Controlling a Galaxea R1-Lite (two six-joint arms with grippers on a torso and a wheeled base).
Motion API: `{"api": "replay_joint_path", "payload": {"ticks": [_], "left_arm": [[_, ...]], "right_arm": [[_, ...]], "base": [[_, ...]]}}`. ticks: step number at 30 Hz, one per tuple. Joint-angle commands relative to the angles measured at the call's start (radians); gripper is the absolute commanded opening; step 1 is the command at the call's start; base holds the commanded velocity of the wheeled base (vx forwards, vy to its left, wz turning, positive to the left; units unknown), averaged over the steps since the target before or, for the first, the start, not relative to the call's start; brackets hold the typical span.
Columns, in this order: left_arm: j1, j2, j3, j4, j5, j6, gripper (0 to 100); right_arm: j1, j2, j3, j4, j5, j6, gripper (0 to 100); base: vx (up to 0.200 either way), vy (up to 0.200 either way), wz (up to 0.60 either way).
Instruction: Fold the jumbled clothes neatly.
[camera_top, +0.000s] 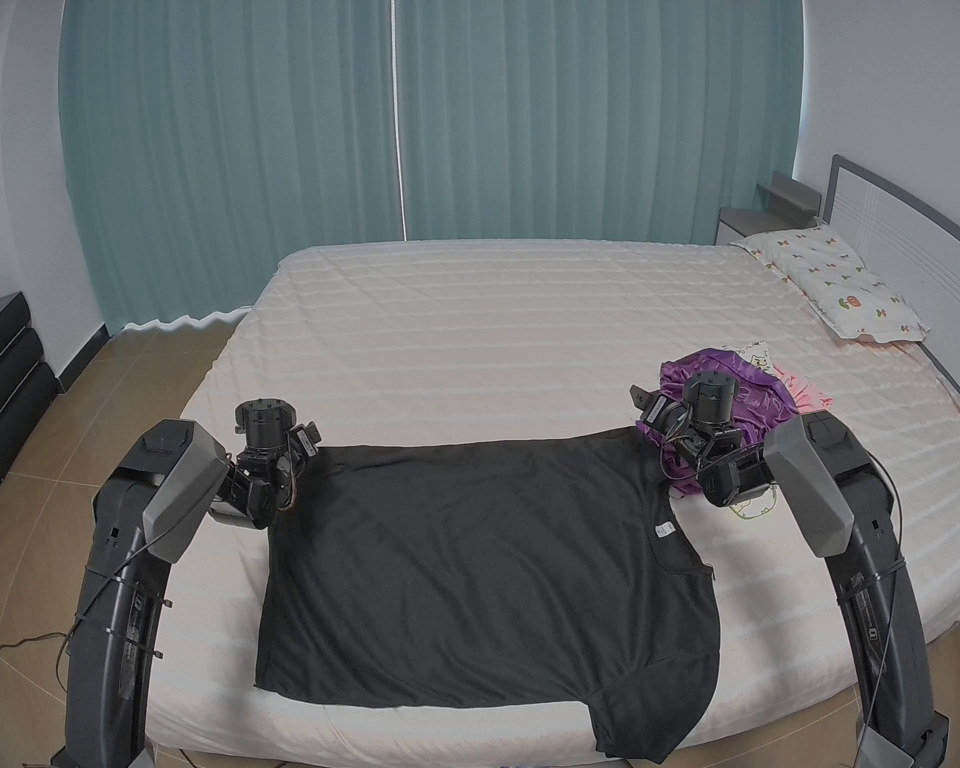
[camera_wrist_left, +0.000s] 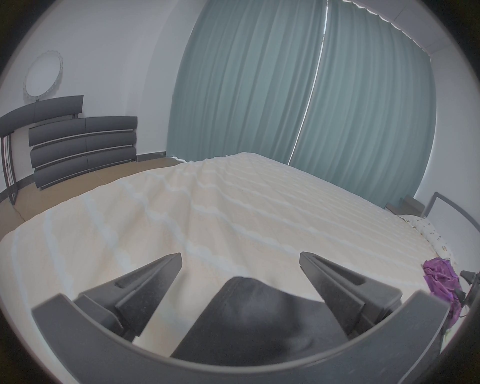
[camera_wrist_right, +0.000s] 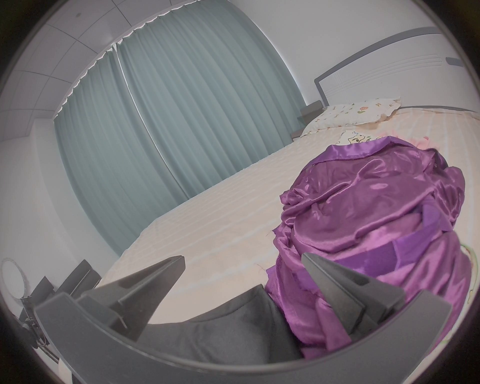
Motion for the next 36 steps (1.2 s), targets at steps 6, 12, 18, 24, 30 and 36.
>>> {"api": "replay_joint_path", "payload": {"ticks": [6, 12, 18, 24, 30, 36], "left_arm": [[0.017, -0.511, 0.927, -0.346, -0.158, -0.088, 100], [-0.002, -0.541, 1.18, -0.522, -0.176, -0.222, 100], [-0.005, -0.518, 1.335, -0.626, -0.227, -0.286, 100], [-0.026, -0.495, 1.401, -0.662, -0.242, -0.318, 100], [-0.043, -0.445, 1.444, -0.685, -0.244, -0.317, 100], [-0.048, -0.402, 1.446, -0.683, -0.242, -0.32, 100]], "right_arm": [[0.03, -0.526, 0.91, -0.279, 0.152, 0.024, 100], [0.021, -0.574, 1.208, -0.449, 0.172, 0.03, 100], [0.018, -0.561, 1.367, -0.584, 0.176, 0.03, 100], [0.019, -0.56, 1.389, -0.592, 0.176, 0.038, 100], [0.019, -0.546, 1.389, -0.593, 0.176, 0.044, 100], [0.018, -0.546, 1.395, -0.593, 0.176, 0.045, 100]], "base": [[0.0, 0.0, 0.0], [-0.033, 0.0, 0.0], [-0.2, 0.0, 0.0], [-0.2, 0.0, 0.0], [0.0, 0.0, 0.0], [0.0, 0.0, 0.0]]}}
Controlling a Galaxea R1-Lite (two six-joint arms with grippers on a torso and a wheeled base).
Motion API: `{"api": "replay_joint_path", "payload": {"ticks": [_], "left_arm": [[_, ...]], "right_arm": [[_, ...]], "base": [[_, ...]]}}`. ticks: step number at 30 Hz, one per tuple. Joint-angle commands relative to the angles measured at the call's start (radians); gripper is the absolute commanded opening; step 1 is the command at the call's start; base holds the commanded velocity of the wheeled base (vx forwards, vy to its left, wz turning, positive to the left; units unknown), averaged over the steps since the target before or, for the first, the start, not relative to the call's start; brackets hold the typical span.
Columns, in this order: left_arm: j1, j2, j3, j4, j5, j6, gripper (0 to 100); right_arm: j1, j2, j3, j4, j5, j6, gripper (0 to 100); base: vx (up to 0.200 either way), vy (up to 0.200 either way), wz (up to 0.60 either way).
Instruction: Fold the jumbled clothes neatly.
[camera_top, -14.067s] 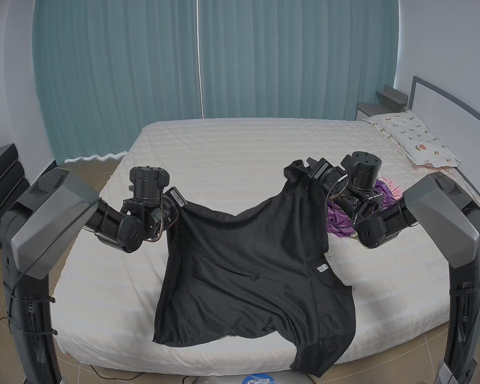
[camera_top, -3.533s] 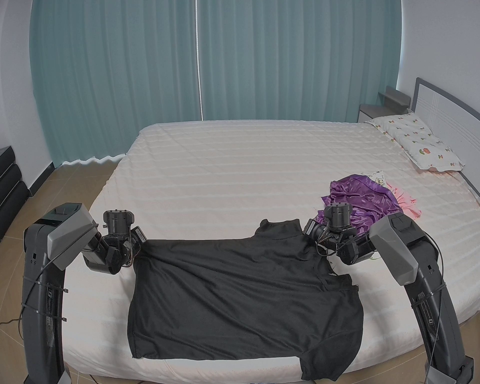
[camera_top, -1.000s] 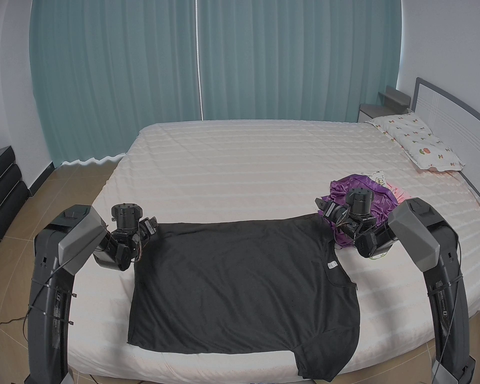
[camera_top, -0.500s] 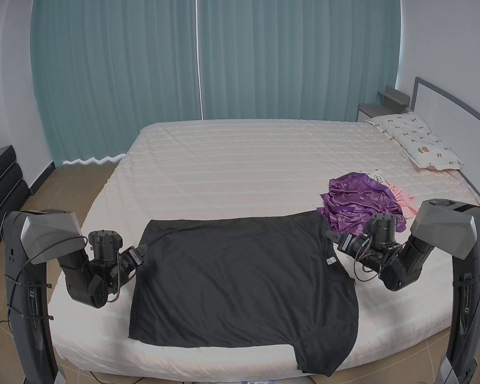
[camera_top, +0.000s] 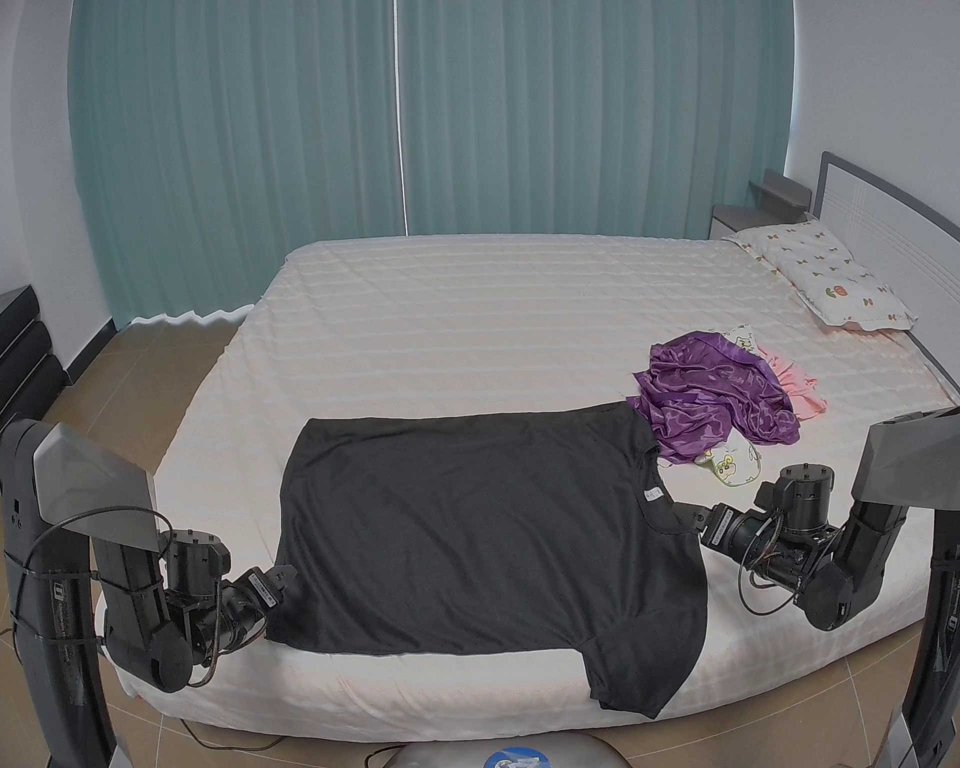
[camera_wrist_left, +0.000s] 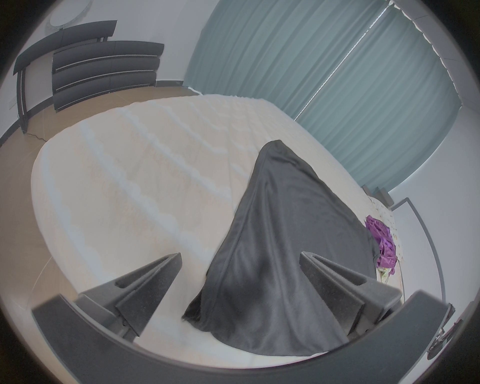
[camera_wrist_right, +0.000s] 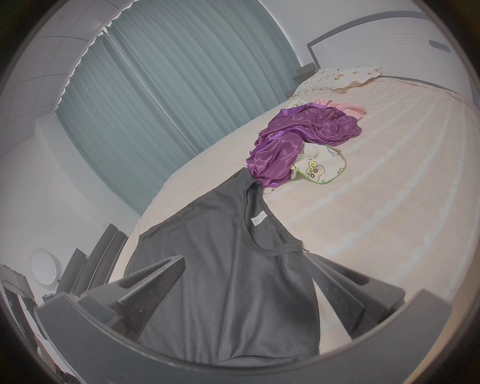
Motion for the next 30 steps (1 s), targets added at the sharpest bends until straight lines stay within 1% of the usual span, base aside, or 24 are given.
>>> {"api": "replay_joint_path", "payload": {"ticks": [1, 8, 13, 15, 18, 19, 21, 22, 27, 30], "left_arm": [[-0.012, 0.044, 0.011, 0.001, 0.002, 0.003, 100], [-0.043, 0.07, 0.012, -0.001, 0.017, 0.006, 100], [-0.069, 0.07, 0.026, -0.001, 0.029, 0.006, 100], [-0.093, 0.07, 0.027, -0.001, 0.045, 0.004, 100], [-0.093, 0.07, 0.027, -0.001, 0.045, 0.004, 100], [-0.119, 0.078, 0.032, -0.001, 0.068, 0.004, 100], [-0.119, 0.092, 0.023, -0.001, 0.075, 0.006, 100], [-0.119, 0.095, 0.024, -0.001, 0.082, 0.006, 0], [-0.118, 0.095, 0.034, -0.001, 0.094, 0.006, 0], [-0.11, 0.092, 0.049, -0.001, 0.138, 0.006, 0]], "right_arm": [[-0.001, -0.01, 0.019, 0.0, 0.0, 0.001, 100], [0.001, -0.006, 0.036, -0.003, 0.0, 0.055, 100], [0.001, -0.002, 0.053, -0.003, 0.0, 0.058, 100], [-0.001, 0.0, 0.06, -0.005, 0.0, 0.059, 100], [-0.001, 0.0, 0.06, -0.005, 0.0, 0.059, 100], [-0.004, -0.005, 0.062, -0.005, -0.003, 0.061, 100], [-0.004, -0.008, 0.067, -0.005, -0.004, 0.061, 100], [-0.004, -0.008, 0.073, -0.005, -0.004, 0.062, 100], [-0.002, 0.004, 0.116, -0.026, 0.003, 0.059, 100], [-0.004, 0.024, 0.136, -0.042, 0.02, 0.056, 100]], "base": [[0.0, 0.0, 0.0], [0.0, 0.0, 0.0], [0.0, 0.0, 0.0], [0.0, 0.0, 0.0], [0.0, 0.0, 0.0], [0.0, 0.0, 0.0], [0.0, 0.0, 0.0], [0.0, 0.0, 0.0], [0.0, 0.0, 0.0], [0.0, 0.0, 0.0]]}}
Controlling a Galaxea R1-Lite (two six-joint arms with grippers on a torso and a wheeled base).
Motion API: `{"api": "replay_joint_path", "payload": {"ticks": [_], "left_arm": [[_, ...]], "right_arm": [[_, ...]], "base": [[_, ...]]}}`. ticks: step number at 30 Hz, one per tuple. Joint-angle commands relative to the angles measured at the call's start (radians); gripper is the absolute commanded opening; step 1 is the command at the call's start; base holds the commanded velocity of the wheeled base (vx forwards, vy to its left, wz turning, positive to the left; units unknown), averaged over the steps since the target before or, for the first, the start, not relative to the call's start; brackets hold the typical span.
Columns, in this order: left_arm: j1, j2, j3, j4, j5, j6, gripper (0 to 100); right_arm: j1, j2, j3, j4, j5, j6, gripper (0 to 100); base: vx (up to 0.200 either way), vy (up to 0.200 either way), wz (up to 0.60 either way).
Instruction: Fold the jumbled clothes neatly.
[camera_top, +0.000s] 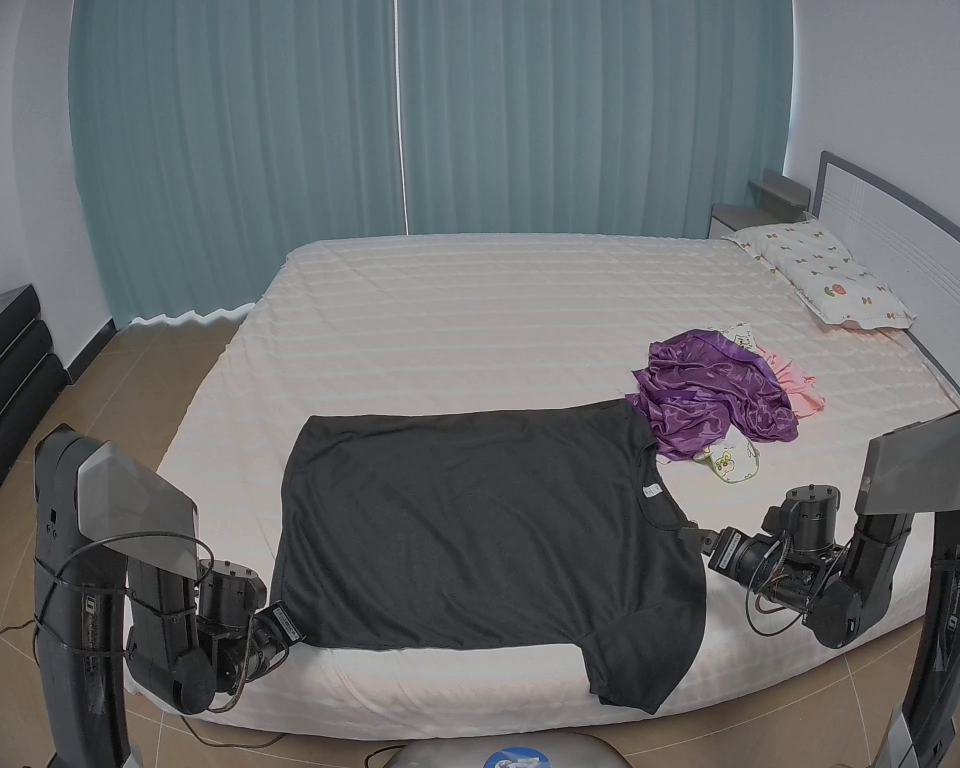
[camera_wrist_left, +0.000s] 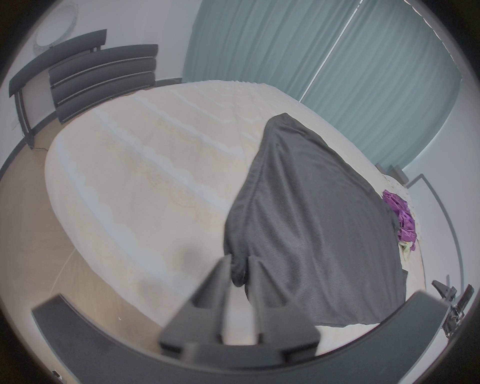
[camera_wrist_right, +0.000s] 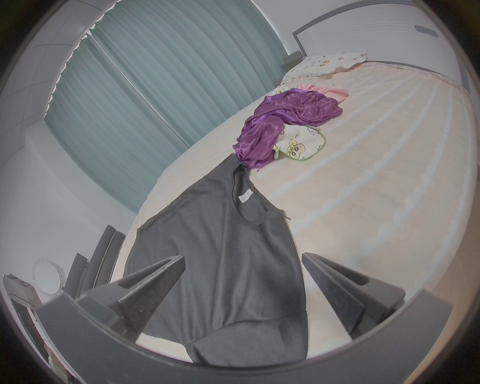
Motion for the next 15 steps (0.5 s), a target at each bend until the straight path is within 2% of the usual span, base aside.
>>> {"api": "replay_joint_path", "payload": {"ticks": [1, 9, 15], "left_arm": [[0.006, 0.001, 0.026, 0.0, 0.029, 0.0, 0], [0.01, -0.059, 0.048, -0.008, 0.034, -0.017, 0], [0.029, -0.079, 0.043, -0.008, -0.014, -0.085, 0]], "right_arm": [[-0.002, 0.034, 0.028, -0.008, 0.018, -0.003, 100], [0.001, 0.084, 0.045, -0.011, 0.03, -0.009, 100], [0.006, 0.102, 0.066, -0.009, 0.029, -0.013, 100]], "base": [[0.0, 0.0, 0.0], [0.0, 0.0, 0.0], [0.0, 0.0, 0.0]]}}
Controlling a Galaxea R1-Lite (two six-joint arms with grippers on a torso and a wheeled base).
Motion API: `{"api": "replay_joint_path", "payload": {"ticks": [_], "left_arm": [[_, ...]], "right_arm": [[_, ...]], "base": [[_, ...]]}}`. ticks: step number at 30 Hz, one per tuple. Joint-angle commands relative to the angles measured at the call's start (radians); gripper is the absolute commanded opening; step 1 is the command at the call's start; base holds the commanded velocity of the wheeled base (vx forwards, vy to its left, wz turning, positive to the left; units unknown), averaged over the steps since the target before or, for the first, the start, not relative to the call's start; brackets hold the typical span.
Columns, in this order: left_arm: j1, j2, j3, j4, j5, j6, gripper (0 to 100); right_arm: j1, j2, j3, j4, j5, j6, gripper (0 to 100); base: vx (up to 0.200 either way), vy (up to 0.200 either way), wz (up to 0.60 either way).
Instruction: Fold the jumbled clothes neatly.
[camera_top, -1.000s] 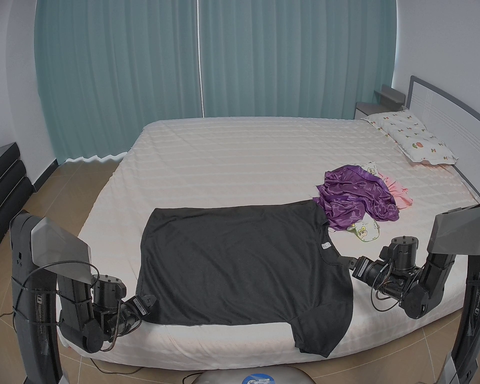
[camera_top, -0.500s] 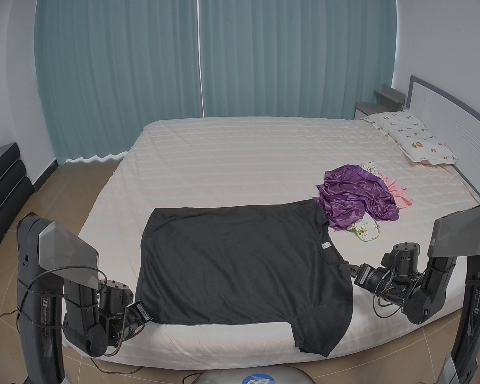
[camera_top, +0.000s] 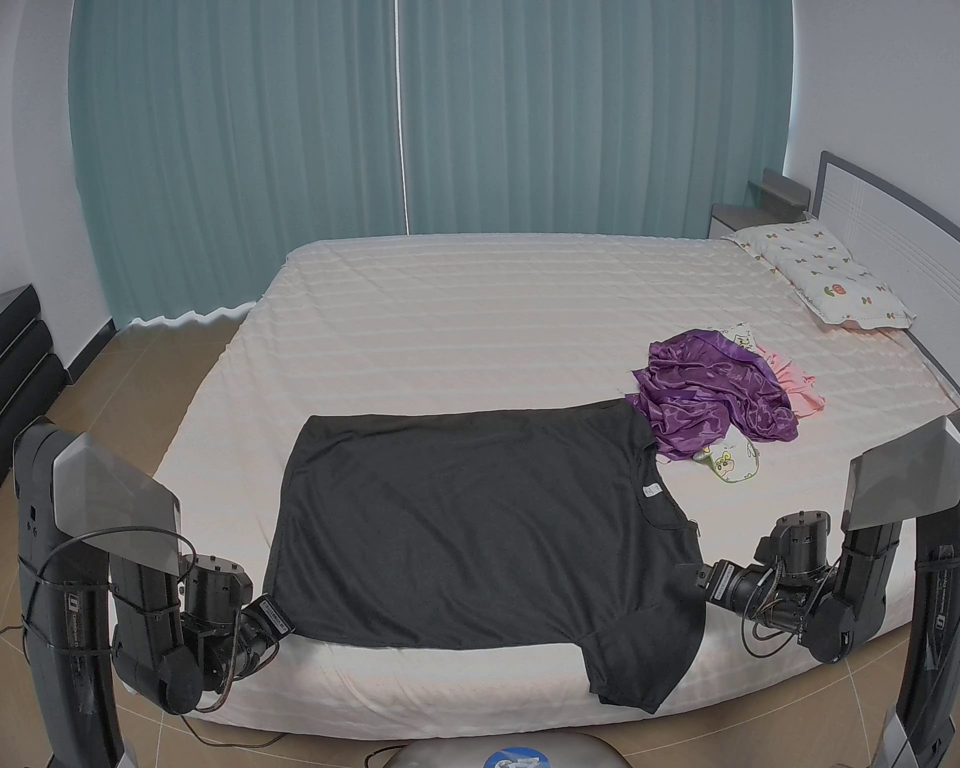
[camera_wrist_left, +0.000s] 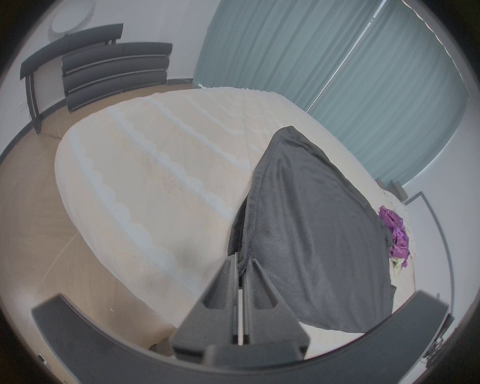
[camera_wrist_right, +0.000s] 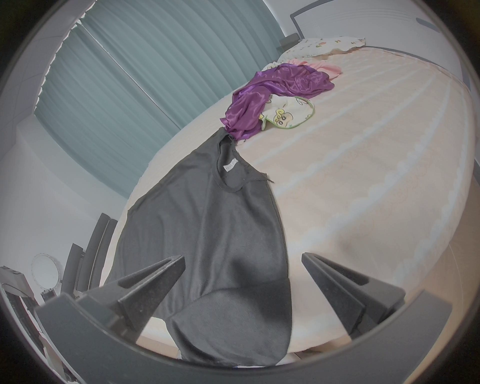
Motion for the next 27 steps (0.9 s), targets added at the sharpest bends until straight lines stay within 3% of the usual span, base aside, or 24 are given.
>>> {"api": "replay_joint_path", "payload": {"ticks": [1, 27], "left_arm": [[0.024, -0.018, -0.002, 0.0, -0.035, -0.014, 0], [0.037, -0.018, -0.004, 0.0, -0.055, -0.027, 0]], "right_arm": [[0.008, 0.037, 0.021, -0.001, -0.002, -0.002, 100], [-0.001, 0.128, 0.0, 0.009, -0.013, -0.058, 100]], "base": [[0.0, 0.0, 0.0], [0.0, 0.0, 0.0]]}}
